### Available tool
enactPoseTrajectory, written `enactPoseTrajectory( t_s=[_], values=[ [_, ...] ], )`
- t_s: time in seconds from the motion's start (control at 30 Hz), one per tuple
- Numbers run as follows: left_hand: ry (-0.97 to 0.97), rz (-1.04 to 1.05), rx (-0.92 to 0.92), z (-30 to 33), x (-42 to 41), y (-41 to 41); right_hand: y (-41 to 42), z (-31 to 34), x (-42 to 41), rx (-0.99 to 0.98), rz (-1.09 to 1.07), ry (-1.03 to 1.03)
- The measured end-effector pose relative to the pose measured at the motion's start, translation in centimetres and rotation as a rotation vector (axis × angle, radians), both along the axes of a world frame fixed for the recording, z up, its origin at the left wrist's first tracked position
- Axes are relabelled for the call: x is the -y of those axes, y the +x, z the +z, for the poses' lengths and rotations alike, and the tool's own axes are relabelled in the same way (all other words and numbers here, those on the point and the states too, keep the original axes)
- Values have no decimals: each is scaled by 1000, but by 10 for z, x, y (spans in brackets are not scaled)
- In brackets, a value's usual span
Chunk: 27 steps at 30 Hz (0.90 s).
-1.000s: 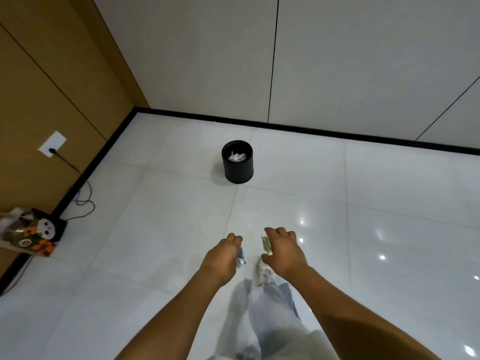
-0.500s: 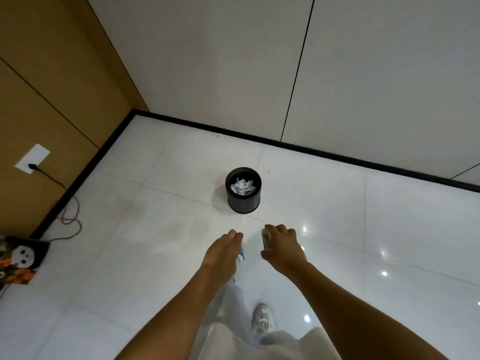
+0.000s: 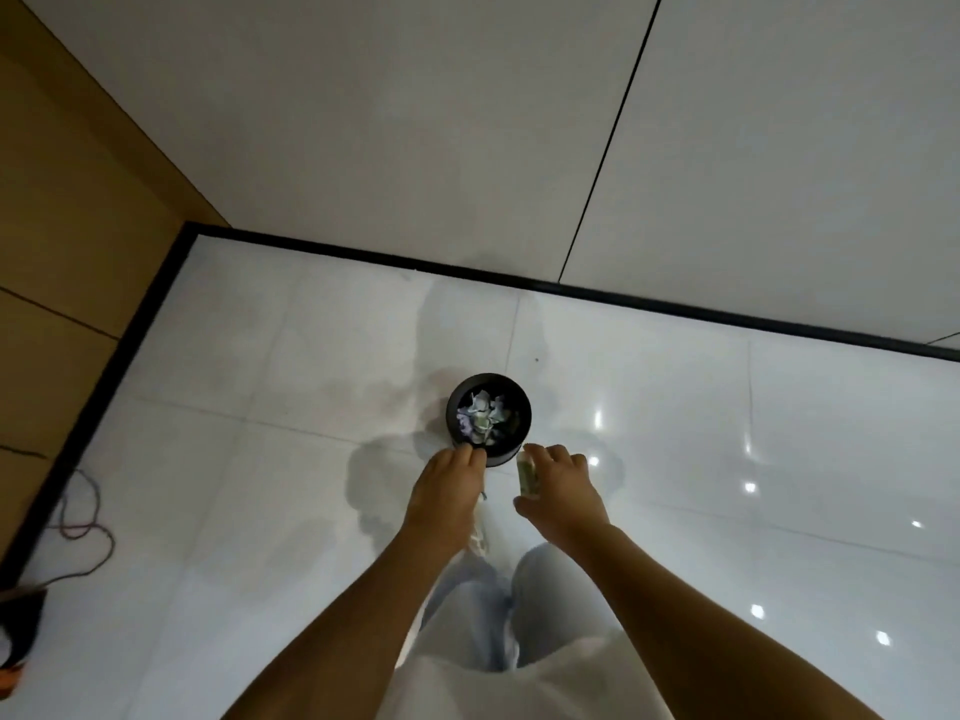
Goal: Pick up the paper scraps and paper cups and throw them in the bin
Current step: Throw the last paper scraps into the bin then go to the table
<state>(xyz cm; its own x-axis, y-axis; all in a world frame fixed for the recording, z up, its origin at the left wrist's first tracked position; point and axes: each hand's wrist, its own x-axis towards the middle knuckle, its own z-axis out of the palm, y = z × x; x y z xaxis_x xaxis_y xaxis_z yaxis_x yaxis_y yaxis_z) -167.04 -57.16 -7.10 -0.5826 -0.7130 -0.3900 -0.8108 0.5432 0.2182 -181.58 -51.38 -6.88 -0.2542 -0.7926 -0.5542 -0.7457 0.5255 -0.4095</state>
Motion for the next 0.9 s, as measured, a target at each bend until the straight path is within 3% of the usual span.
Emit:
enactPoseTrajectory(
  t_s=[0.33, 0.73, 0.9],
  values=[
    [82, -15, 42, -97, 110, -49, -41, -97, 106, 45, -1, 118],
    [193, 179, 61, -329, 164, -67, -43, -335, 181, 45, -75, 112],
    [265, 154, 93, -404, 169, -72, -39, -406, 179, 110, -110, 240]
  ],
)
